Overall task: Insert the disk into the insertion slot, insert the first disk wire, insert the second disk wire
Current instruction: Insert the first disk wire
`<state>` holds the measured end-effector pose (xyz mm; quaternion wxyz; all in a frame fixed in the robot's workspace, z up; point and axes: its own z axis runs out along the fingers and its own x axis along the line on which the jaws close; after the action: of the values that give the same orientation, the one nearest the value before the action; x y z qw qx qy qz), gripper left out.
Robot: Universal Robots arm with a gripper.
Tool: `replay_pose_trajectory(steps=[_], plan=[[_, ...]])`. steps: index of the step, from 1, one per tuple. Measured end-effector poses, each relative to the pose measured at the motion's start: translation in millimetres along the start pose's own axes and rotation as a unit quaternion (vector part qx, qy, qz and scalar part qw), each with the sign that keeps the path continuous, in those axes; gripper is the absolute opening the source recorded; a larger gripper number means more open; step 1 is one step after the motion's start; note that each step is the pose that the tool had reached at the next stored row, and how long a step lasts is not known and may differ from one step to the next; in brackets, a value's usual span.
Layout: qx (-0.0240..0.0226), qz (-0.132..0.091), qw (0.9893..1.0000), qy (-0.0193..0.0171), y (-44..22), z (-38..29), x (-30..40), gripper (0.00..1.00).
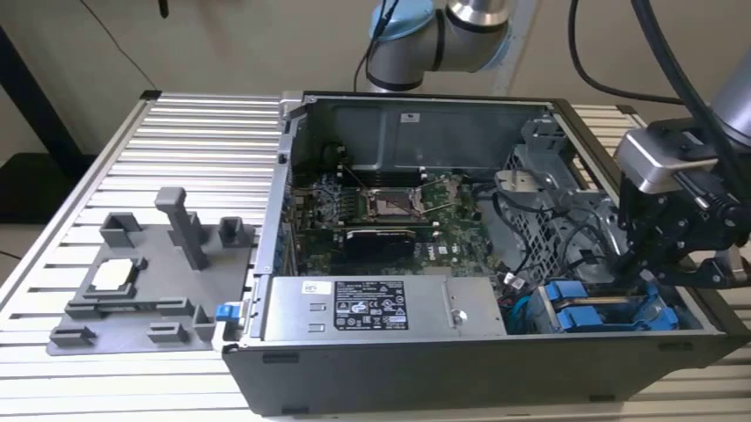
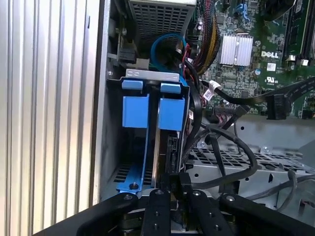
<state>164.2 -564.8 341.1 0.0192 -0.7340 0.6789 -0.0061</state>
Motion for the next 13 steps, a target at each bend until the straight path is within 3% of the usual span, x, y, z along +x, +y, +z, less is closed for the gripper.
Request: replay_pose_trajectory(steps=[13], plan=[[0.001, 0.031, 0.9995, 0.0015, 1.1, 8.9, 0.1, 0.19]])
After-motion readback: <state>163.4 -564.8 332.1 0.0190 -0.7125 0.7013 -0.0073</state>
